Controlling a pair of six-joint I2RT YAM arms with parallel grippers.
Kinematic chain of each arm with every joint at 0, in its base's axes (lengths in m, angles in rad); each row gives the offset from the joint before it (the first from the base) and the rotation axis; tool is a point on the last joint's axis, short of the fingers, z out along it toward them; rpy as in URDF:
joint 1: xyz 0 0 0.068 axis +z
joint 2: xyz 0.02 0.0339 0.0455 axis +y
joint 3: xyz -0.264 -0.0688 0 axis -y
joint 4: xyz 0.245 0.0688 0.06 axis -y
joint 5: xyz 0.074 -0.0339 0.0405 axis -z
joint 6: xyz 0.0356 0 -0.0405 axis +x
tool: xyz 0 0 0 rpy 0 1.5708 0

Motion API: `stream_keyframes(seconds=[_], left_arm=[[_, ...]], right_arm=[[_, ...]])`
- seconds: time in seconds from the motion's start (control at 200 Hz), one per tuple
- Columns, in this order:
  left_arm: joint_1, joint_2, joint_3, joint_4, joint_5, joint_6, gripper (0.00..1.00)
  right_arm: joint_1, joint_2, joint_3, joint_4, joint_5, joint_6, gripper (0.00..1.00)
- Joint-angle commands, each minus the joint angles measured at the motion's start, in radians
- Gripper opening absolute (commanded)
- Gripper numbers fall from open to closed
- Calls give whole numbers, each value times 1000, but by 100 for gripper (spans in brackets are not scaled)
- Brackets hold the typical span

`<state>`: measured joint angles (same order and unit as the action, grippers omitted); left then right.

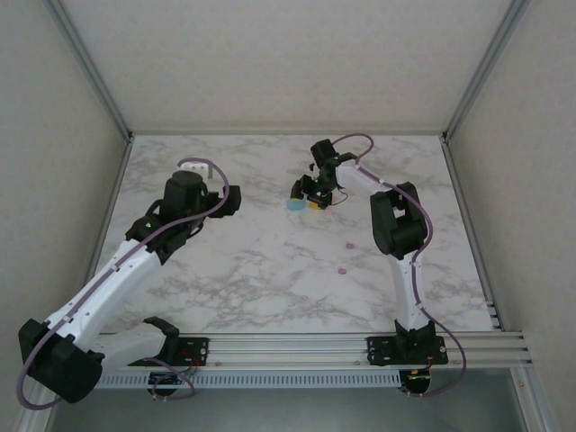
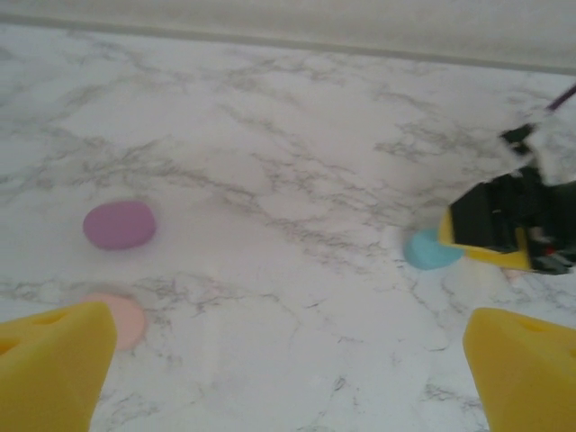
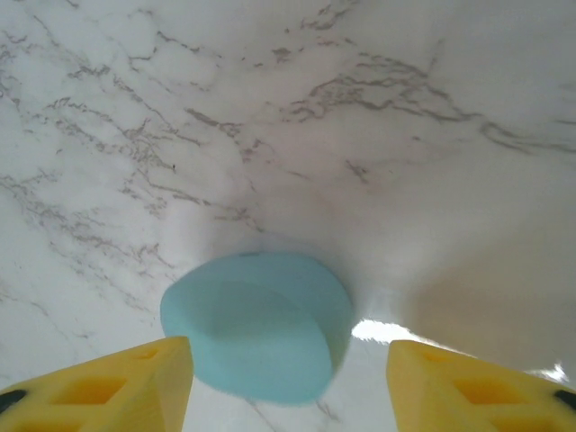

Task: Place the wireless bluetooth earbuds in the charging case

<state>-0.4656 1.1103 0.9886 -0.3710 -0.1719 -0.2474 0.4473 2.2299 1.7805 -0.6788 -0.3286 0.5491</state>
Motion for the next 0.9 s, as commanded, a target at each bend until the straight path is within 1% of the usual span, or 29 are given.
stream_keyframes(seconds=[0.0, 0.11, 0.29, 0.335, 0.39, 0.486, 0.561, 0.636, 0.671, 0.756, 0.896], left_arm=[[42, 59, 51, -116, -34, -57, 93], [100, 158, 85, -189, -18, -74, 85], [210, 329, 151, -279, 11, -187, 81], [226, 375, 172, -300, 14, -209, 80], [238, 421, 200, -326, -7, -243, 78], [260, 499, 240, -359, -20, -322, 70], [270, 560, 274, -375, -14, -372, 70], [271, 604, 297, -394, -50, -440, 69], [275, 624, 308, -397, -48, -455, 69], [277, 665, 337, -429, -84, -519, 72], [285, 739, 370, -458, -89, -592, 73]], right_arm=[[-1, -121, 21, -72, 71, -75, 61], [9, -249, -71, -33, 75, -94, 63], [20, -456, -253, 24, 77, -68, 64], [21, -500, -293, 36, 78, -55, 64], [23, -548, -344, 48, 78, -41, 64], [24, -617, -407, 55, 80, -20, 64], [26, -661, -452, 55, 87, -7, 64], [25, -701, -487, 53, 92, 7, 64], [26, -718, -502, 51, 95, 12, 65], [27, -757, -535, 48, 104, 24, 65], [27, -802, -576, 36, 115, 41, 65]])
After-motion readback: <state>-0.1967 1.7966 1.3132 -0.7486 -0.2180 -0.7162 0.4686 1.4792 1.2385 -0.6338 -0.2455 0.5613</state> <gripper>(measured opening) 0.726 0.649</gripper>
